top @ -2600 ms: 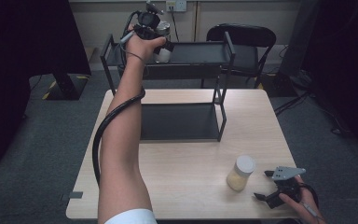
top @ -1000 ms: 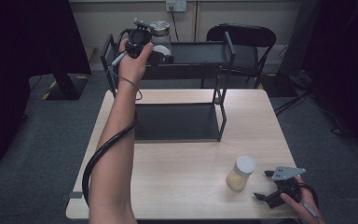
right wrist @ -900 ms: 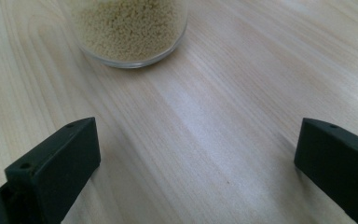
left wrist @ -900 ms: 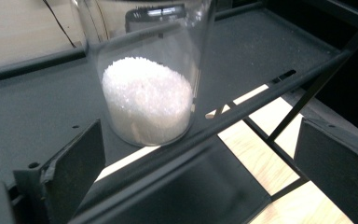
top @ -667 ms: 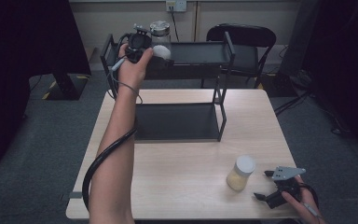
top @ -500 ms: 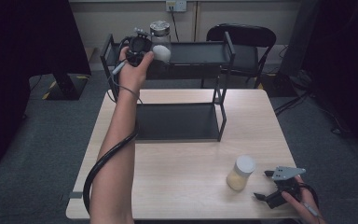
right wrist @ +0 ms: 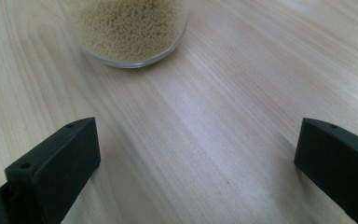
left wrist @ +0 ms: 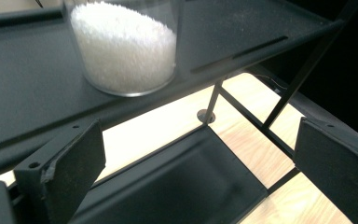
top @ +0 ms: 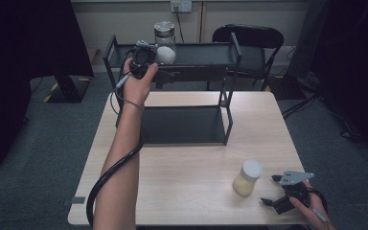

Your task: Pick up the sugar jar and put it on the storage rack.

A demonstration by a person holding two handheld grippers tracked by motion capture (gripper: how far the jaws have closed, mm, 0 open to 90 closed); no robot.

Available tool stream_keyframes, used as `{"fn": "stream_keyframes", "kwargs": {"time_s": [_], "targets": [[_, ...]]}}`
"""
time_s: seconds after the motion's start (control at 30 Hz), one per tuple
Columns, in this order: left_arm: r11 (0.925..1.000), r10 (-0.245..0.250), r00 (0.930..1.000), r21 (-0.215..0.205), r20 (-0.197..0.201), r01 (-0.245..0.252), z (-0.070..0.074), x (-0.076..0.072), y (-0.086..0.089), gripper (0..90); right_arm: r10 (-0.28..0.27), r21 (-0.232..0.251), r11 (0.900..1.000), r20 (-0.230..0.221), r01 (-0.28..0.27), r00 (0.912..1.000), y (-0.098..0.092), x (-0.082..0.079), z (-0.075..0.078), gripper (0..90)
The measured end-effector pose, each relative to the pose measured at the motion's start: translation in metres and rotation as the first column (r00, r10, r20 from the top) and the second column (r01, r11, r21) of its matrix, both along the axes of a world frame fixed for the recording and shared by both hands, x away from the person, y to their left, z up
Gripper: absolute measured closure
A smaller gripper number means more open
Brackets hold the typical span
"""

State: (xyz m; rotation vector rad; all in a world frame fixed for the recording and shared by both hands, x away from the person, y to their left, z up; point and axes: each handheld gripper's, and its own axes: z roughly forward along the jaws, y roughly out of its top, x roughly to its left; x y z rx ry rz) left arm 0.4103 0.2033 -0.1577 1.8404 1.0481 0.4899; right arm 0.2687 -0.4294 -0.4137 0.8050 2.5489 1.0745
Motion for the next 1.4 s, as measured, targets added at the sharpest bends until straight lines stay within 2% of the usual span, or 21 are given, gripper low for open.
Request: {"fn": "stream_keyframes", "kwargs": {"time_s": [0.3,0.5,1.4], "targets": [[0.9999,-0.009,1.0000,-0.013,-0.003,0.008,-0.020,-0.007,0.004,1.8,0.000,0.000,1.000,0.000,0.000,1.0000,0.000,0.000,0.000,0.0],[0.9999,-0.016,0.9998,-0.007,-0.013,0.016,-0.031,-0.010,0.004,1.8,0.000,0.000,1.000,0.000,0.000,1.0000,0.000,0.000,0.000,0.0],[0.9986,-0.039,0.9992,-0.037,-0.011,0.038,-0.092,-0.029,0.010,1.8,0.000,0.000,1.000,0.001,0.000,1.0000,0.000,0.000,0.000,0.0]]}}
